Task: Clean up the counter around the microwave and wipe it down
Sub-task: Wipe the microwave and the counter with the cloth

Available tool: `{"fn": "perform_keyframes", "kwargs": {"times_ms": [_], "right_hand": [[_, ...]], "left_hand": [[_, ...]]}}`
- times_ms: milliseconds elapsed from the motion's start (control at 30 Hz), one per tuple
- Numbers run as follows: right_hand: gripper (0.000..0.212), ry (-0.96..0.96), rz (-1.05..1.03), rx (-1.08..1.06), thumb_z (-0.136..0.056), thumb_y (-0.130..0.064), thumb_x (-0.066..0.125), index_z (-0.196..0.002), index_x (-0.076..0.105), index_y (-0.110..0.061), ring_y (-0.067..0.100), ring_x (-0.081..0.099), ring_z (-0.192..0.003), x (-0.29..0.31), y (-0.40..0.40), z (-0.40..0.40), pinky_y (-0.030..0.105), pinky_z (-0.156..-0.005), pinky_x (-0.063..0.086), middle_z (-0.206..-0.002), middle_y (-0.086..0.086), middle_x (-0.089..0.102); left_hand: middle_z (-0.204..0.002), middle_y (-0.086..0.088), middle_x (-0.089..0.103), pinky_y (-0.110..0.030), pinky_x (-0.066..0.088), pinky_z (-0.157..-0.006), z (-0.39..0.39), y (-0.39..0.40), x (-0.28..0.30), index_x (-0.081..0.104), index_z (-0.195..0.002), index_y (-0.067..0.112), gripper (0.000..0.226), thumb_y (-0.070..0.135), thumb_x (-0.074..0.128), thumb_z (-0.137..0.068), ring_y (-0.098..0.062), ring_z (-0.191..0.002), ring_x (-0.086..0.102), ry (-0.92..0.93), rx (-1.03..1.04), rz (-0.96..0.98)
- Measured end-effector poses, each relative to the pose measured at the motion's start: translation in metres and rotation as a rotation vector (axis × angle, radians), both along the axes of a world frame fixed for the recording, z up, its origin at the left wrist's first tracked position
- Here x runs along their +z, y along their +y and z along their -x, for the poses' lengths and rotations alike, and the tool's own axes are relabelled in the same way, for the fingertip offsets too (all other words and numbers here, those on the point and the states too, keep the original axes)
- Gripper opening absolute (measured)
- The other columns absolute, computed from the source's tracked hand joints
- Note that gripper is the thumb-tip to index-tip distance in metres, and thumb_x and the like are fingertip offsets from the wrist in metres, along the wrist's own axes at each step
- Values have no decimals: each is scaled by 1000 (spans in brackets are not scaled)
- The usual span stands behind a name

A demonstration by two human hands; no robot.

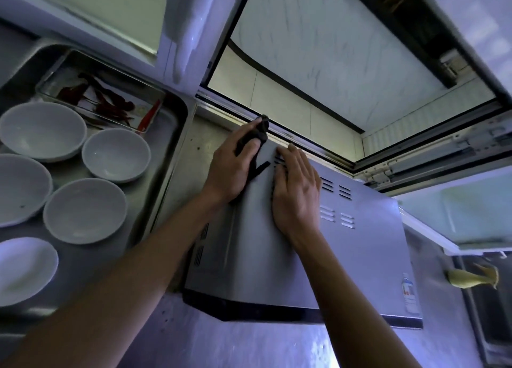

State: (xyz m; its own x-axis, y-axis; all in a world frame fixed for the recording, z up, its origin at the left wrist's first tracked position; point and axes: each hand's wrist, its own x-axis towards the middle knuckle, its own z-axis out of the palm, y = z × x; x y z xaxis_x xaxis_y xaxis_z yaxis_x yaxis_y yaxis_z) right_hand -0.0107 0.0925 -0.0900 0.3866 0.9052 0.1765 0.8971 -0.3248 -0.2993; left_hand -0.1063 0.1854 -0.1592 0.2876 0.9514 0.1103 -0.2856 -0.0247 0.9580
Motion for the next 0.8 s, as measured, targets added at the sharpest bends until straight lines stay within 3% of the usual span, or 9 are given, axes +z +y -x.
{"fn": "perform_keyframes", "kwargs": {"times_ms": [133, 233, 467, 633, 800], "right_hand": [[39, 7, -7, -5, -104, -30, 38, -141, 50, -29, 11, 26, -148, -1, 1, 0, 38, -121, 19, -157, -5, 40], [39, 7, -5, -11, -104, -30, 39, -142, 50, -30, 10, 26, -147, -1, 1, 1, 38, -121, 19, -157, -7, 40], [38, 16, -30, 2, -102, -30, 42, -138, 54, -27, 15, 35, -143, 0, 1, 0, 44, -118, 28, -152, -4, 46], [38, 27, -54, 26, -100, -33, 40, -134, 55, -27, 16, 41, -139, -3, 3, -2, 47, -114, 34, -146, -4, 52], [37, 36, -55, 23, -99, -36, 37, -130, 55, -29, 16, 44, -134, -3, 2, -1, 50, -111, 36, -140, -7, 55]], "left_hand": [[-136, 7, 62, -42, 40, -113, -1, -2, -29, 58, -138, 22, 41, 29, 45, -100, -11, -130, 55, -26, -14, 36], [-146, 3, 54, -24, 34, -115, 7, -16, -61, 49, -145, 10, 49, 26, 43, -100, -7, -136, 47, -27, -36, 103], [-156, 12, 40, -21, 28, -118, 33, -62, -104, 38, -153, 20, 56, 30, 44, -98, 2, -141, 36, 49, -68, 208], [-156, 13, 41, -41, 24, -123, 53, -107, -114, 40, -152, 24, 63, 47, 47, -94, -4, -145, 34, 99, -49, 263], [-154, 14, 44, -47, 24, -123, 78, -172, -104, 44, -150, 25, 59, 45, 48, -94, -5, -144, 35, 62, 3, 337]]}}
